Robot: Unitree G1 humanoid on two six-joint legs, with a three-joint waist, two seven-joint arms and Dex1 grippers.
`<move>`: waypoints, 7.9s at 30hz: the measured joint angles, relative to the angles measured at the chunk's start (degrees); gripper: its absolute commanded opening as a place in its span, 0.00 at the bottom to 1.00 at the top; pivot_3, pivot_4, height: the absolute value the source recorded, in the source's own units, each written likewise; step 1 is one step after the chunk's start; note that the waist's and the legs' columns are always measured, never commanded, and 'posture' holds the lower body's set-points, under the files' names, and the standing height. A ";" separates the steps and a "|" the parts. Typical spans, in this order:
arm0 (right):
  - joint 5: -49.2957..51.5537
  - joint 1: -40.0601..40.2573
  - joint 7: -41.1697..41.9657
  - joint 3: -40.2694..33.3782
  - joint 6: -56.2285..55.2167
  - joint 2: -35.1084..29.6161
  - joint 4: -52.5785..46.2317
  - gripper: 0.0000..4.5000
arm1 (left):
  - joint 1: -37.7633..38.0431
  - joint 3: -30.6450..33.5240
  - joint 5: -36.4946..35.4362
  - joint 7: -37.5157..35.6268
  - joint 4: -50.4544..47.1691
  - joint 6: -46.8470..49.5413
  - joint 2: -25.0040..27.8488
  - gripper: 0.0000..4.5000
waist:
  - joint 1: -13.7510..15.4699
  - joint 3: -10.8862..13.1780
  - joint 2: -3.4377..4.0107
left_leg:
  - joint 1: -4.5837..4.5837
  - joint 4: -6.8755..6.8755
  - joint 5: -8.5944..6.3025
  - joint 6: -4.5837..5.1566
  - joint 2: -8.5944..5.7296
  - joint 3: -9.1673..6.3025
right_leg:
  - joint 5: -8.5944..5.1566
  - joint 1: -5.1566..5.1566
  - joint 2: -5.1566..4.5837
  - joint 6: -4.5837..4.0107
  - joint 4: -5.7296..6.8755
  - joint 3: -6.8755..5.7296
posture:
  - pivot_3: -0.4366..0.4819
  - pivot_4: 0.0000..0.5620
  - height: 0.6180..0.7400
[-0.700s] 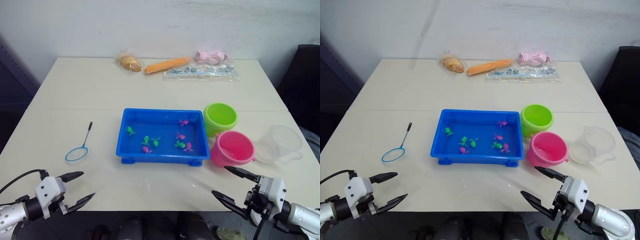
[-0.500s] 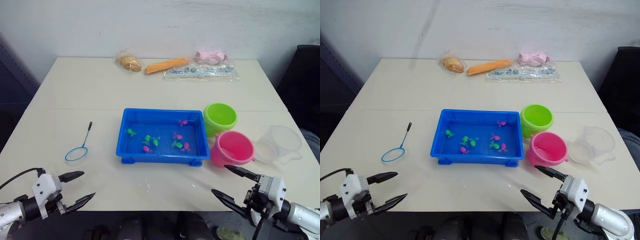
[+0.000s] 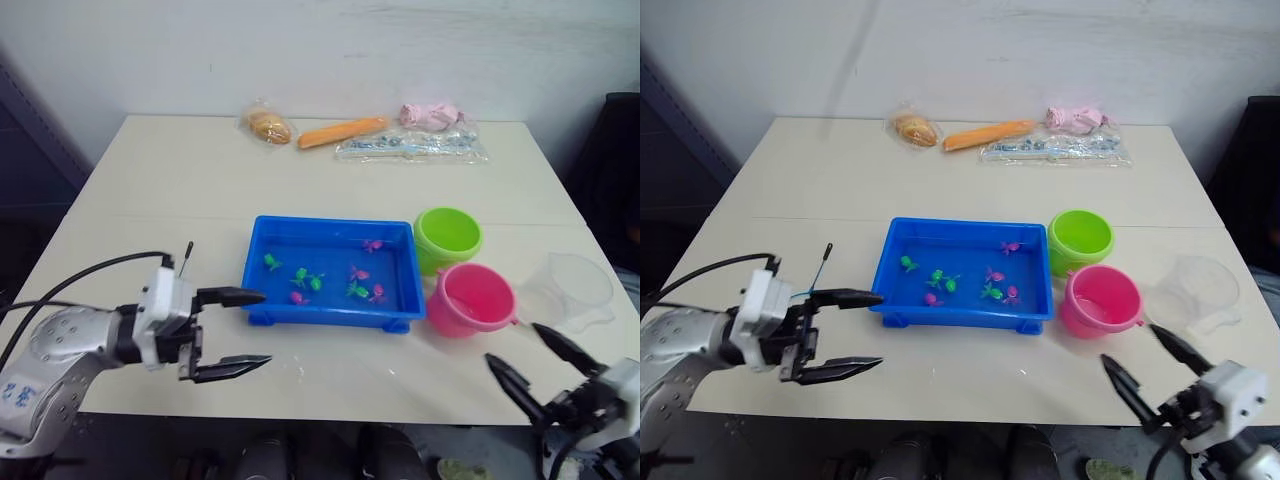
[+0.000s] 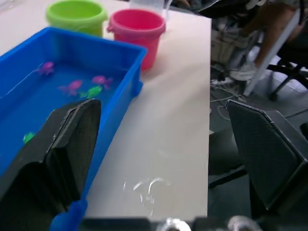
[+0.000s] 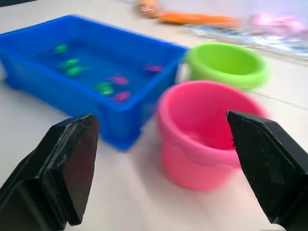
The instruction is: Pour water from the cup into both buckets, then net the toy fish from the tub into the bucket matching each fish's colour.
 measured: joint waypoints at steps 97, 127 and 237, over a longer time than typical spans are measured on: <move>-8.44 -34.56 -20.55 -5.08 8.10 -8.53 33.19 0.02 | -17.48 -11.74 10.95 2.52 9.31 -1.97 -15.68 1.00 | -1.66 0.20 0.55 | -0.13 0.09 0.18 0.21 -0.14 0.16 | 0.12 -0.10 -0.05 0.23 -0.04 0.41 | 0.48 0.27 1.00; -36.29 -29.61 -23.63 0.00 7.77 -22.25 18.34 0.02 | -18.66 -13.52 12.02 0.76 11.90 -3.35 -17.87 1.00 | -1.29 0.26 0.48 | -0.22 0.09 0.17 0.24 -0.17 0.15 | 0.16 -0.09 -0.03 0.32 -0.25 0.28 | 0.48 0.27 1.00; -49.81 -68.01 -25.08 24.57 1.89 -26.74 46.80 0.02 | -19.18 -11.05 14.65 5.46 14.25 -6.24 -20.21 1.00 | -1.57 0.34 0.40 | -0.29 0.15 0.24 0.24 -0.17 0.17 | 0.21 -0.06 0.00 0.41 -0.19 0.21 | 0.48 0.27 1.00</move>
